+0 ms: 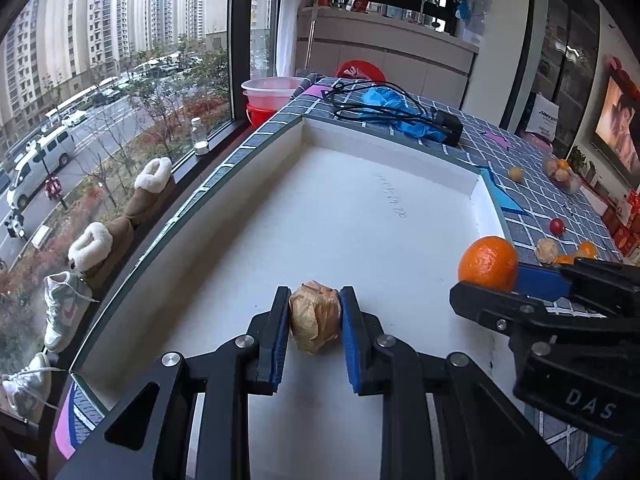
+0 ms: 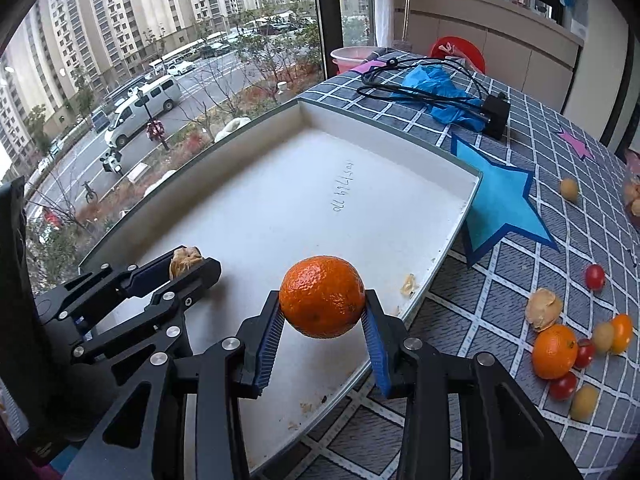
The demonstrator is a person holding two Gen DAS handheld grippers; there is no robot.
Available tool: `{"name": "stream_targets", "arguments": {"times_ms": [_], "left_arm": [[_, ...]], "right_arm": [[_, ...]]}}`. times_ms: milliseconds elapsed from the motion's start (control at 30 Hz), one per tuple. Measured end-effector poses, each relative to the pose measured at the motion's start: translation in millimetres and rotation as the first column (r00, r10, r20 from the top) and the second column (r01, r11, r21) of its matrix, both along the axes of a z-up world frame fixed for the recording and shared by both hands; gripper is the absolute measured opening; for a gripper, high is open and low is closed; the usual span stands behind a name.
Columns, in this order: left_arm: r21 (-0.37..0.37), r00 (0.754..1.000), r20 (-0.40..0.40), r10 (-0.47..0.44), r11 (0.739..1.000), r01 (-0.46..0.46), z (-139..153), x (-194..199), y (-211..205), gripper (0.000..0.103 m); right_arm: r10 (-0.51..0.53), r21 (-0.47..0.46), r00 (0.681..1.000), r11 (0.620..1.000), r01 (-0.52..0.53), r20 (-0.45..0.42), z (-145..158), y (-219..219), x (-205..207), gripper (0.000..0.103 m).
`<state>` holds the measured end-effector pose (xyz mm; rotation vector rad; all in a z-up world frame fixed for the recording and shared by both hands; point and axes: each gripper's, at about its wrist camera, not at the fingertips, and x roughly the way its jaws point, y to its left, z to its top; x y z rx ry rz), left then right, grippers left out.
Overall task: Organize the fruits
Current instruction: 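Lower the husk fruit into the tray with left while right releases the mandarin there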
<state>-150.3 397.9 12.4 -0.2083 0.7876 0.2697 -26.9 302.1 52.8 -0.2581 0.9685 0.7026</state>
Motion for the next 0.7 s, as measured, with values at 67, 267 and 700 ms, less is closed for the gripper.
{"name": "stream_targets", "arguments": {"times_ms": [67,267,700], "left_arm": [[0.003,1.0,0.001,-0.001,1.0,0.001,0.2,-0.7,-0.4,0.027],[0.01,1.0,0.0,-0.003,1.0,0.003,1.0,-1.9,-1.5,0.029],[0.143,0.996,0.09,-0.007,0.99,-0.006,32.0,-21.7,-31.9,0.083]], "right_arm": [[-0.002,0.002,1.0,1.0,0.002,0.003,2.8,-1.0,-3.3,0.041],[0.026,0.005,1.0,1.0,-0.026,-0.016,4.5,4.0,-10.7,0.042],[-0.119,0.187,0.987,0.978,0.098,0.106,53.2,-62.6,-17.1,0.103]]}}
